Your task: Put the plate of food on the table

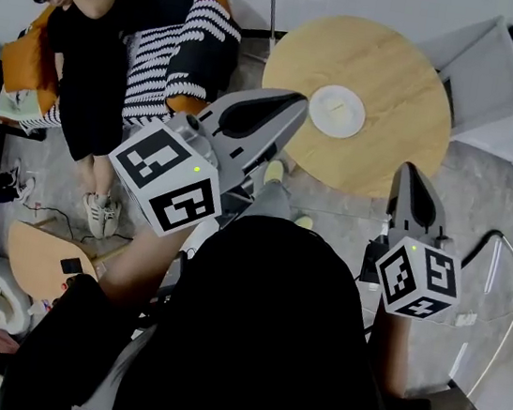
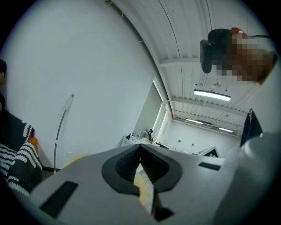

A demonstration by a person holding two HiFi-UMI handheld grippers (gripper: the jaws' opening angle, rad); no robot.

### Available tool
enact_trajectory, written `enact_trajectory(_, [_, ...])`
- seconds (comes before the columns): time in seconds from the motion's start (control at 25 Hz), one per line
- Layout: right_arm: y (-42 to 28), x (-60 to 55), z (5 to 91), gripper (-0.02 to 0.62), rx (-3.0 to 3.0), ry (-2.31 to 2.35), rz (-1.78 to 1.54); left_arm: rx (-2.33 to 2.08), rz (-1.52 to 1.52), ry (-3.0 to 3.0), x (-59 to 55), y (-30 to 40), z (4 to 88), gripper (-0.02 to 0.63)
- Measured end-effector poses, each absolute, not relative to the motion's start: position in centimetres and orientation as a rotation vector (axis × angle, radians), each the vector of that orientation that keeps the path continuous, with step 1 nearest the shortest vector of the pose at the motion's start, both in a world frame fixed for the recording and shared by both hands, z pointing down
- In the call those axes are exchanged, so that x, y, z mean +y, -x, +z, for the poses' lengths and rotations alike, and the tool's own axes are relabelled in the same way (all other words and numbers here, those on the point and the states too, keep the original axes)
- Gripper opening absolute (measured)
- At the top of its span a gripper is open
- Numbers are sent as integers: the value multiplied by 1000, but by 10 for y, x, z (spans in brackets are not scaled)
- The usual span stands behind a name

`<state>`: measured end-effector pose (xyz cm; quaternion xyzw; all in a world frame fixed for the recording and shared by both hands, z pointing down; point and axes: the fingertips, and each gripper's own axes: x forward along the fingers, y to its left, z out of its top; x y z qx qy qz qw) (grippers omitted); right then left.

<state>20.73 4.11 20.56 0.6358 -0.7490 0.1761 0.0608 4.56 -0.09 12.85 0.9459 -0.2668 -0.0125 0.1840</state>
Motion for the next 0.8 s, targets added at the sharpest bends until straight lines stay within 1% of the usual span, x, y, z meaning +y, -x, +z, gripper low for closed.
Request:
enact_trajectory(0.28, [-203, 28, 198, 9, -2315, -1887, 500, -803, -52, -2662, -2, -38, 122, 6])
enact_trajectory(0.8, [-216, 28, 207, 9, -2308, -1868, 508, -820, -41, -2665, -2, -50, 122, 6])
